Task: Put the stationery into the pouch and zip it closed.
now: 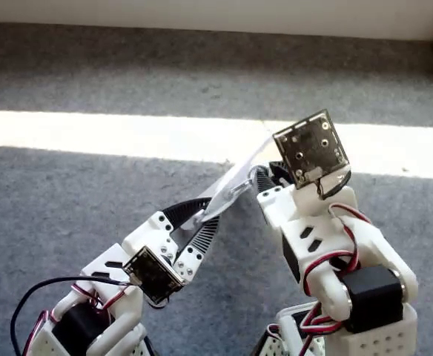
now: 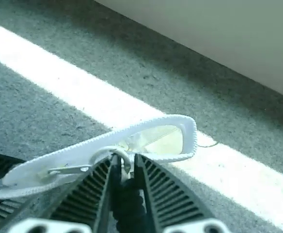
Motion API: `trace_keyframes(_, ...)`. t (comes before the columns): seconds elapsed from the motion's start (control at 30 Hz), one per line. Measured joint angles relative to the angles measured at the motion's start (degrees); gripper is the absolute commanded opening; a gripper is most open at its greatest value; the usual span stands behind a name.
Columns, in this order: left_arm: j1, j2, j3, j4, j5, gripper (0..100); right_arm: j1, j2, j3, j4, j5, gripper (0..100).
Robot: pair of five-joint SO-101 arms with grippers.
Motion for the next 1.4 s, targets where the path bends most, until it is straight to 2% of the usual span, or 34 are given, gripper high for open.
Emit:
trace_keyframes(0.57,-0.44,0.0,0.0,0.79,0.0,0,12.31,0.79,5.89,-17.32,2.73,0.5)
trace_keyframes(0.93,-0.62,0.0,0.0,1.05,0.0,0,17.49,6.42,6.86,-26.02,3.96,0.5)
trace_keyframes(1.2,-2.9,0.0,-0.09,1.05,0.0,0,17.93,7.56,6.86,-26.81,3.96,0.7)
trace_keyframes(1.27,-2.9,0.0,-0.09,1.05,0.0,0,17.93,7.56,6.86,-26.81,3.96,3.5)
trace_keyframes(1.33,-2.9,0.0,-0.09,1.05,0.0,1,17.93,7.56,6.77,-24.97,3.96,11.0)
trace_keyframes(1.4,-2.9,0.0,-0.09,1.14,0.0,6,19.43,7.47,6.24,-20.4,3.69,17.9)
